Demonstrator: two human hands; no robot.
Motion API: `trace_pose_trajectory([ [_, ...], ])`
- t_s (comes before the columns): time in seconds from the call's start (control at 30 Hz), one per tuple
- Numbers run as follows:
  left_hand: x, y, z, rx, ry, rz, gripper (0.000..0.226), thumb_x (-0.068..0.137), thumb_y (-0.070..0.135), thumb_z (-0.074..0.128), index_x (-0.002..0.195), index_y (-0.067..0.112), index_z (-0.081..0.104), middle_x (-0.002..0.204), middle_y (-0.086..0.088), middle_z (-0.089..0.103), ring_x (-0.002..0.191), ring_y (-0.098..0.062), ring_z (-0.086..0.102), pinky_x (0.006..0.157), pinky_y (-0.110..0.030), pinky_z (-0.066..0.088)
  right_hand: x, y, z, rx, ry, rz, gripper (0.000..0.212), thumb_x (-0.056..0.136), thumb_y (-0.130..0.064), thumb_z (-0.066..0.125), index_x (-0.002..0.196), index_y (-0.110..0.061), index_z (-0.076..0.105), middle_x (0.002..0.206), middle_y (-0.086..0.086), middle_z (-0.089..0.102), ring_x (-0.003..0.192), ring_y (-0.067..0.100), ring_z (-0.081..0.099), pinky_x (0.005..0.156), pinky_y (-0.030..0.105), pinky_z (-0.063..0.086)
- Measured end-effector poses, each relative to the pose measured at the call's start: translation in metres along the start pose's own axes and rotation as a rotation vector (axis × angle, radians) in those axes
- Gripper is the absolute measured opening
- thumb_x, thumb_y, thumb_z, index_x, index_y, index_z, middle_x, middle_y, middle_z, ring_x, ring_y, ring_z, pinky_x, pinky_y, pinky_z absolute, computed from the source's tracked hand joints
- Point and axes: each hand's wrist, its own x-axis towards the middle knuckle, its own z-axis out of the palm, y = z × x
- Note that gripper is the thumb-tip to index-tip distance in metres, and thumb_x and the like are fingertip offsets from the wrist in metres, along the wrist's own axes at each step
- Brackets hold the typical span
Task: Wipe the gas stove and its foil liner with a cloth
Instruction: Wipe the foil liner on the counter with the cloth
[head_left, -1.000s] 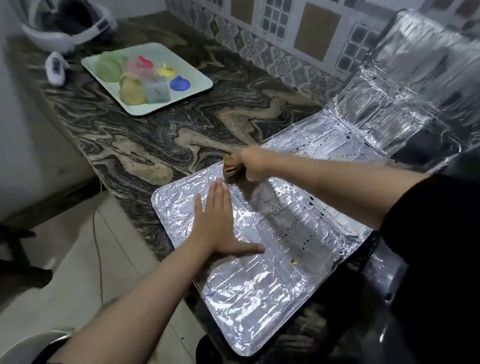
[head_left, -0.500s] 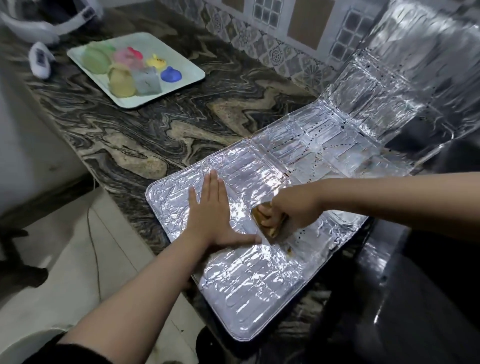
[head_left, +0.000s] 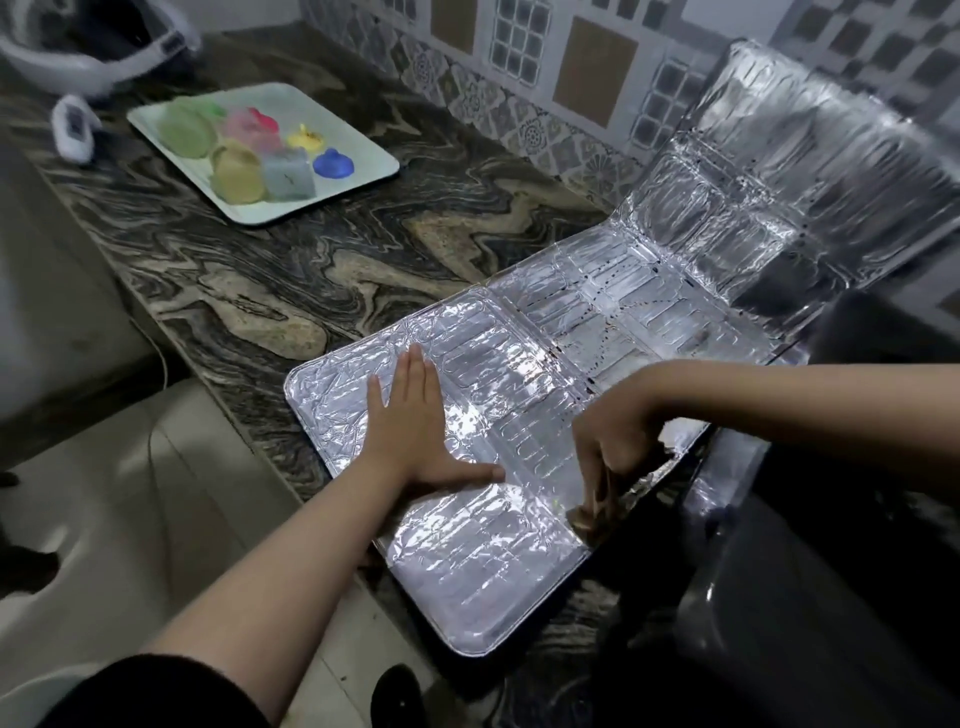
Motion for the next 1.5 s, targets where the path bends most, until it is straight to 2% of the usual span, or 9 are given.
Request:
trace_pose_trajectory([
  [0.1, -0.007, -0.011, 0.000, 0.017, -0.012, 0.001, 0.163, 0.035, 0.107, 0.027, 0.148, -0.001, -0.020, 0.152, -0.016, -0.035, 0.142, -0.031, -0.029, 0.114, -0.061, -0.007, -0.012, 0.009, -0.033, 0.178, 0.196, 0.031, 0.048, 0.071, 0.015, 0.040, 0.097, -0.006, 0.074, 0.046, -0.003, 0.059, 0.035, 0.008, 0.046, 0.040, 0.016, 0.037],
  [0.3, -0.031, -0.046, -0.001, 0.031, -0.002, -0.052, 0.164, 0.031, 0.108, 0.021, 0.148, 0.001, -0.019, 0.152, -0.014, -0.035, 0.143, -0.029, -0.028, 0.115, -0.059, -0.009, 0.008, -0.006, -0.088, 0.406, 0.673, -0.053, 0.030, 0.076, 0.012, 0.053, 0.087, -0.009, 0.071, 0.068, 0.003, 0.060, 0.058, 0.014, 0.055, 0.052, 0.025, 0.042],
  [0.43, -0.043, -0.060, -0.001, 0.017, 0.026, -0.100, 0.160, 0.036, 0.107, 0.025, 0.149, 0.002, -0.019, 0.153, -0.012, -0.034, 0.143, -0.028, -0.027, 0.114, -0.057, -0.012, 0.052, -0.038, -0.120, 0.159, 0.911, -0.075, 0.039, 0.086, -0.004, 0.054, 0.120, -0.018, 0.065, 0.097, 0.010, 0.067, 0.090, 0.027, 0.064, 0.065, 0.027, 0.046],
  [0.57, -0.044, -0.066, -0.001, -0.004, 0.040, -0.124, 0.161, 0.035, 0.106, 0.027, 0.150, 0.003, -0.017, 0.154, -0.012, -0.033, 0.144, -0.027, -0.026, 0.115, -0.057, -0.011, 0.092, -0.067, -0.120, -0.124, 0.812, -0.020, 0.052, 0.089, -0.008, 0.053, 0.140, -0.013, 0.042, 0.128, 0.015, 0.057, 0.115, 0.031, 0.055, 0.085, 0.028, 0.042],
  [0.9, -0.045, -0.066, 0.002, -0.022, 0.070, -0.118, 0.161, 0.035, 0.108, 0.026, 0.150, 0.003, -0.018, 0.154, -0.012, -0.032, 0.143, -0.027, -0.027, 0.115, -0.059, -0.010, 0.062, -0.027, -0.065, -0.242, 0.527, -0.090, 0.065, 0.082, -0.001, 0.052, 0.140, -0.028, 0.045, 0.125, 0.012, 0.060, 0.110, 0.032, 0.057, 0.089, 0.031, 0.045],
  [1.03, -0.044, -0.065, 0.000, -0.002, 0.041, -0.128, 0.161, 0.032, 0.108, 0.019, 0.148, 0.004, -0.022, 0.153, -0.011, -0.034, 0.142, -0.027, -0.029, 0.115, -0.061, -0.006, 0.040, -0.013, -0.034, -0.246, 0.377, -0.032, 0.059, 0.081, 0.001, 0.048, 0.134, -0.024, 0.053, 0.113, 0.011, 0.064, 0.098, 0.026, 0.057, 0.080, 0.028, 0.045],
  [1.17, -0.045, -0.064, -0.001, 0.006, 0.036, -0.132, 0.161, 0.032, 0.108, 0.017, 0.148, 0.003, -0.021, 0.153, -0.012, -0.033, 0.143, -0.027, -0.028, 0.115, -0.060, -0.005, 0.029, -0.004, -0.016, -0.095, 0.261, 0.006, 0.045, 0.079, 0.009, 0.043, 0.100, -0.019, 0.071, 0.068, -0.006, 0.053, 0.081, 0.018, 0.047, 0.063, 0.024, 0.038],
  [1.37, -0.046, -0.064, -0.002, -0.004, 0.037, -0.127, 0.161, 0.031, 0.107, 0.018, 0.149, 0.004, -0.020, 0.154, -0.012, -0.032, 0.144, -0.027, -0.027, 0.115, -0.059, -0.009, 0.014, -0.015, -0.013, -0.076, 0.087, 0.082, 0.055, 0.077, 0.008, 0.053, 0.122, -0.022, 0.066, 0.097, -0.004, 0.067, 0.078, 0.007, 0.051, 0.067, 0.024, 0.046],
  [1.5, -0.046, -0.064, -0.002, 0.003, 0.032, -0.128, 0.161, 0.032, 0.107, 0.017, 0.149, 0.003, -0.020, 0.153, -0.013, -0.032, 0.143, -0.028, -0.027, 0.115, -0.060, -0.008, 0.003, -0.043, -0.043, 0.019, 0.344, 0.049, 0.041, 0.072, 0.013, 0.046, 0.095, -0.009, 0.071, 0.052, -0.004, 0.056, 0.037, 0.001, 0.045, 0.033, 0.011, 0.033],
])
